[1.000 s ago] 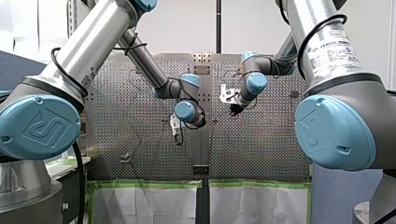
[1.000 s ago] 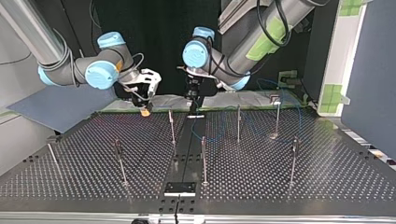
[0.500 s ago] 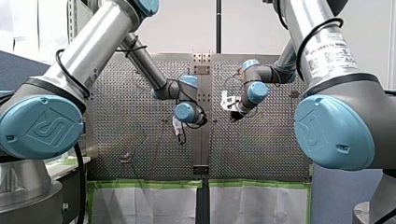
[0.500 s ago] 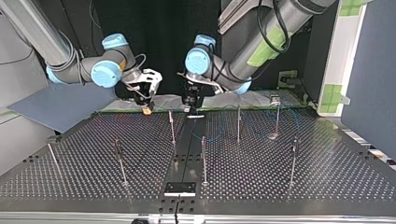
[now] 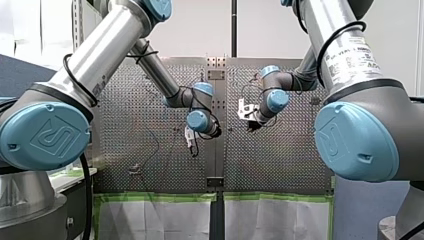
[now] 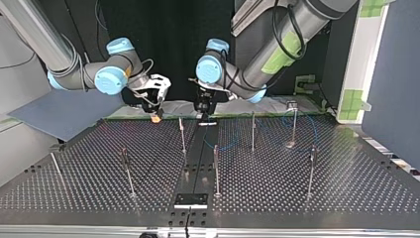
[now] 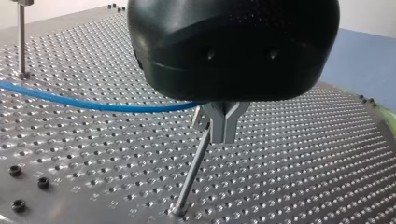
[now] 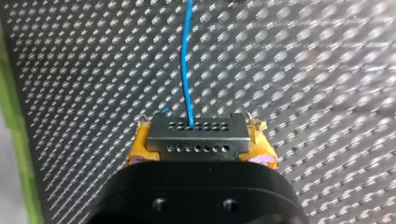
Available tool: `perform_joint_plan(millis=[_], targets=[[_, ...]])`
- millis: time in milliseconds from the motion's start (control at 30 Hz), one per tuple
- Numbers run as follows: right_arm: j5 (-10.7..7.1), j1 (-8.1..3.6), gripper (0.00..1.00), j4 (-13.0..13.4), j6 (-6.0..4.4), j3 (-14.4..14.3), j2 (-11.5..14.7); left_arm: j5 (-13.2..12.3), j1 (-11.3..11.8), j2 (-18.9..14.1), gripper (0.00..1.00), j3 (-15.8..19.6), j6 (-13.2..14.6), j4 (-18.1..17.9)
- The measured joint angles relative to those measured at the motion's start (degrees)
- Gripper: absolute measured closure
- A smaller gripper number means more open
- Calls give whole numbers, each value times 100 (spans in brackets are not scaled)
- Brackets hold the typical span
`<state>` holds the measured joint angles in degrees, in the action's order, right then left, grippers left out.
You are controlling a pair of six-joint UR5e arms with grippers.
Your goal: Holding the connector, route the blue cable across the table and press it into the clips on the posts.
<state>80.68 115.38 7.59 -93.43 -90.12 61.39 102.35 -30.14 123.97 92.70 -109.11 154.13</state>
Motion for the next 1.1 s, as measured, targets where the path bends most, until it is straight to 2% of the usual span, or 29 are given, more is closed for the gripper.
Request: perform_joint_plan(millis=[233, 400, 667, 900, 1100], targets=[[-384, 33, 100, -7, 43, 47, 89, 8, -115, -23, 99, 7, 27, 200], [-501, 62, 100, -16, 54, 49, 112, 39, -226, -56, 99, 17, 42, 272], [-512, 67, 100, -59, 28, 23, 119, 118, -335, -250, 99, 199, 57, 229], [-384, 37, 100, -118, -142, -124, 123, 122, -315, -265, 99, 281, 12, 90], [-287, 6, 100, -120, -242, -167, 124, 127, -301, -266, 99, 288, -8, -6]])
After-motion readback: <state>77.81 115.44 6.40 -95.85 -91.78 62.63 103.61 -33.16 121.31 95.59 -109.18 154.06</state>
